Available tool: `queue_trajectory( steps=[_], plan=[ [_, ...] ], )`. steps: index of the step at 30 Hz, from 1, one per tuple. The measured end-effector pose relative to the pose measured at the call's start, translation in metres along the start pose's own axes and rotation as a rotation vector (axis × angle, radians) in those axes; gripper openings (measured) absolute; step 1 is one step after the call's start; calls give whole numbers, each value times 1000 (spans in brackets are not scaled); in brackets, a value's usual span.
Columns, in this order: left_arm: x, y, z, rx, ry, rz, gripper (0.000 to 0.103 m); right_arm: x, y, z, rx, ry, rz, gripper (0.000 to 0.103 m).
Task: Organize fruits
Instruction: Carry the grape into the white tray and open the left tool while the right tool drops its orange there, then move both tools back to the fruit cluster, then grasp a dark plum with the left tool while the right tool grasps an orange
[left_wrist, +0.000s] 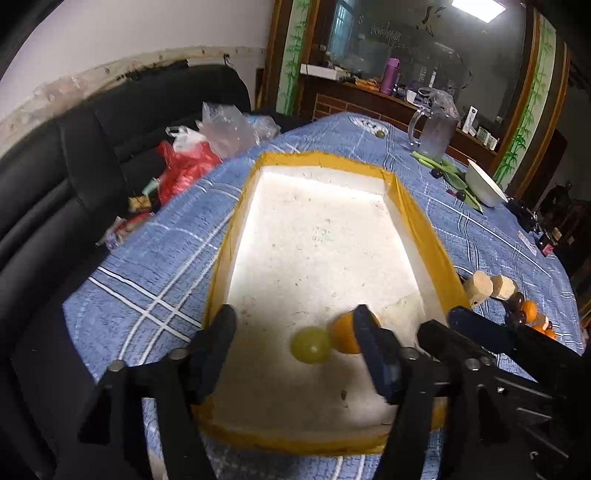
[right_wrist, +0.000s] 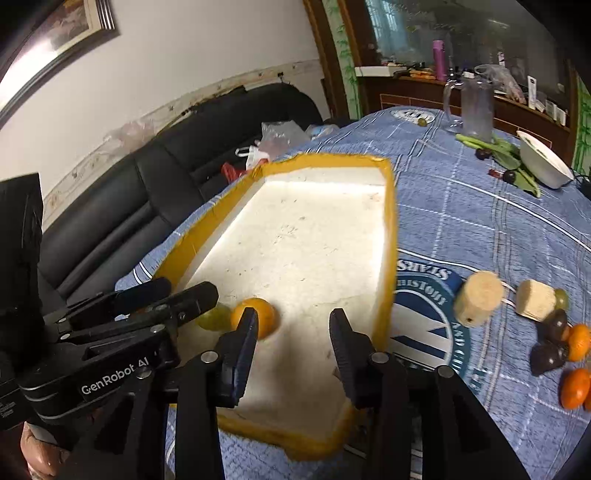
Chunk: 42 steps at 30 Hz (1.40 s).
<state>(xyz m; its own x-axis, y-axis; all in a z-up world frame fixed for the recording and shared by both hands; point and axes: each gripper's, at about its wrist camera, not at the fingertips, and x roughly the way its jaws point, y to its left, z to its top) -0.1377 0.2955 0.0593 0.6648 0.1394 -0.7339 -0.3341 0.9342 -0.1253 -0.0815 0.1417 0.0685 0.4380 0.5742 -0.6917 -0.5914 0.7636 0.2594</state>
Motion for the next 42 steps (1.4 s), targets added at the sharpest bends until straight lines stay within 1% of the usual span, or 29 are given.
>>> queue_trajectory(
  steps=[2, 4, 7, 10, 12, 13, 15, 18, 20, 21, 24, 29, 31, 34, 35, 37, 39, 40, 42],
  plan=[
    [-8, -8, 0, 12, -19, -5, 72, -10, -4, -3, 8, -17, 0, 49],
    [-18, -22, 0, 33, -31, -29, 73, -23, -13, -8, 23, -36, -2, 52],
    [-29, -47, -1, 79, -50, -60, 76, -43, -31, -16, 54, -57, -17, 52],
    [-37, -75, -4, 143, -54, -102, 78, -70, -61, -26, 92, -84, -52, 52],
    [-38, -94, -7, 182, -46, -131, 78, -93, -89, -36, 128, -109, -98, 53],
    [-38, -105, -10, 204, -39, -150, 78, -102, -101, -40, 146, -117, -120, 55],
    [-34, -124, -14, 239, -23, -176, 79, -123, -134, -52, 197, -135, -183, 56],
    [-25, -151, -22, 288, -1, -209, 79, -146, -177, -68, 264, -147, -278, 56],
    [-18, -168, -27, 318, 9, -228, 79, -155, -199, -76, 307, -146, -315, 56],
    [-14, -177, -29, 336, 12, -234, 79, -159, -211, -80, 333, -144, -330, 56],
    [-1, -199, -34, 388, 19, -252, 78, -160, -228, -85, 360, -131, -347, 56],
    [23, -224, -31, 439, 46, -283, 78, -145, -229, -86, 322, -85, -337, 56],
    [34, -232, -28, 449, 64, -311, 78, -142, -230, -87, 313, -67, -328, 56],
    [45, -242, -25, 459, 79, -362, 78, -142, -236, -90, 331, -71, -303, 56],
    [49, -246, -25, 463, 85, -376, 75, -141, -238, -91, 341, -72, -293, 56],
    [59, -254, -25, 488, 113, -407, 63, -139, -243, -92, 359, -65, -272, 56],
    [66, -258, -26, 510, 143, -417, 41, -136, -246, -92, 367, -46, -261, 56],
    [69, -258, -27, 515, 154, -424, 39, -134, -246, -92, 367, -38, -262, 55],
    [72, -256, -28, 505, 170, -436, 39, -132, -247, -90, 361, -28, -271, 55]
  ],
)
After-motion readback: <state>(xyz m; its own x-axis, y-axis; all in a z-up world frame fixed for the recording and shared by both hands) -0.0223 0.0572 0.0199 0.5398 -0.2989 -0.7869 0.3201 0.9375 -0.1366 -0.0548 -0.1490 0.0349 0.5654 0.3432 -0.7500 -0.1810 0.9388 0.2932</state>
